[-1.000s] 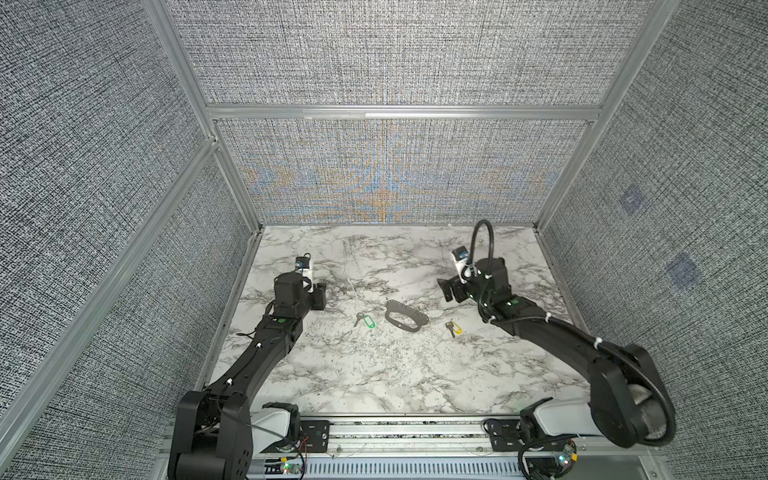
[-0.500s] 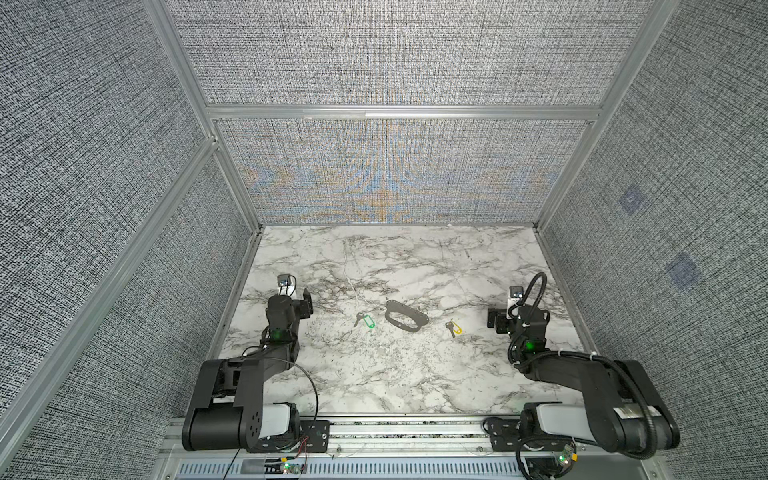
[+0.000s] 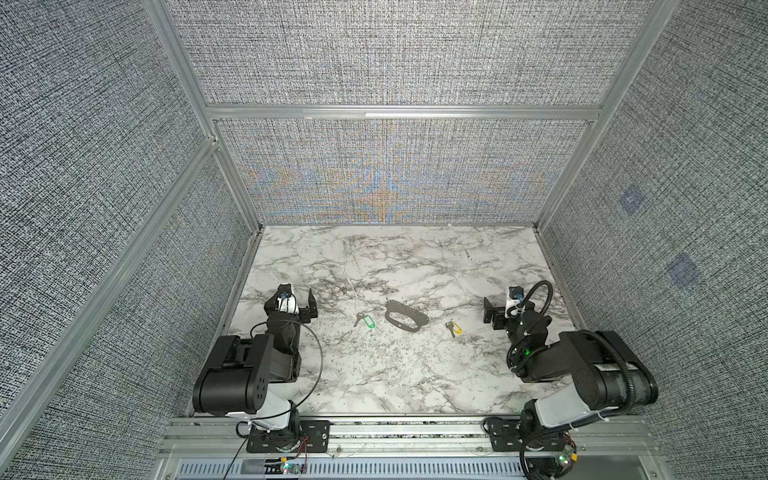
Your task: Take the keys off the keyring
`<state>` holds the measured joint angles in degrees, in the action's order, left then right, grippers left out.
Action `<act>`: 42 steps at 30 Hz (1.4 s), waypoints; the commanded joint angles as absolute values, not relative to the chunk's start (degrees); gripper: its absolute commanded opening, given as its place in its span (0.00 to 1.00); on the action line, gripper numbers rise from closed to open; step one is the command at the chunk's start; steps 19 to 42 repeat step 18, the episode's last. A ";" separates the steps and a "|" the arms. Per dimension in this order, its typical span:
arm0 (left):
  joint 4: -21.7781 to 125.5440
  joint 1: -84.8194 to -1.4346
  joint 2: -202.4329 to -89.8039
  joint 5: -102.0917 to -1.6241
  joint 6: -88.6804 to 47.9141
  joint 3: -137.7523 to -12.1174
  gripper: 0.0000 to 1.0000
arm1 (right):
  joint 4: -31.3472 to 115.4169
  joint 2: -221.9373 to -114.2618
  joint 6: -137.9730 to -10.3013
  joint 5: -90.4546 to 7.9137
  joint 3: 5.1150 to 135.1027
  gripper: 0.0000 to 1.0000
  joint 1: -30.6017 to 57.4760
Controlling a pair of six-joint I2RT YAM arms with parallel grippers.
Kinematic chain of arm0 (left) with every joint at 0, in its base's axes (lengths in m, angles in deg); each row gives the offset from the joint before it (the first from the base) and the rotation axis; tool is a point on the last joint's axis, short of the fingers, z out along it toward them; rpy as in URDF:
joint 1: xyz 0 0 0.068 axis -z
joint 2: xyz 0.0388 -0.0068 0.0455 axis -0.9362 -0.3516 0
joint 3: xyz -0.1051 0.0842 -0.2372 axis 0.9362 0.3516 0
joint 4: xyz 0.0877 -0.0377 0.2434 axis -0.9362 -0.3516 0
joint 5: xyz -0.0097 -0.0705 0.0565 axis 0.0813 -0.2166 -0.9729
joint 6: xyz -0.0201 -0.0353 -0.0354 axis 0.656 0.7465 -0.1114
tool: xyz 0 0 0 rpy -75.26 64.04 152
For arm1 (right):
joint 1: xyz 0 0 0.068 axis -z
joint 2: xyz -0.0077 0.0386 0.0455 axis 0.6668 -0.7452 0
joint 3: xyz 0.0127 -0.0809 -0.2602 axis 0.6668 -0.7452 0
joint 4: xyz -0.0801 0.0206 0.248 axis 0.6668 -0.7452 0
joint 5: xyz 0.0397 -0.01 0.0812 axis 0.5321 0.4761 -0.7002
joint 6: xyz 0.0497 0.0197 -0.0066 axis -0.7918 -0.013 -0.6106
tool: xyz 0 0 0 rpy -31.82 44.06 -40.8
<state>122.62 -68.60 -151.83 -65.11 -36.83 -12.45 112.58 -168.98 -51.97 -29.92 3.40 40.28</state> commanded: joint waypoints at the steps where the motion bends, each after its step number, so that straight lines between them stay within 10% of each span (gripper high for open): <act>1: 125.38 -68.66 -152.17 -64.26 -37.77 -12.58 0.99 | 115.48 -169.02 -53.06 -27.26 3.62 0.99 40.03; 42: 126.13 -68.56 -151.98 -64.16 -38.04 -12.13 0.99 | 104.65 -168.91 -54.68 -25.41 9.58 0.99 40.67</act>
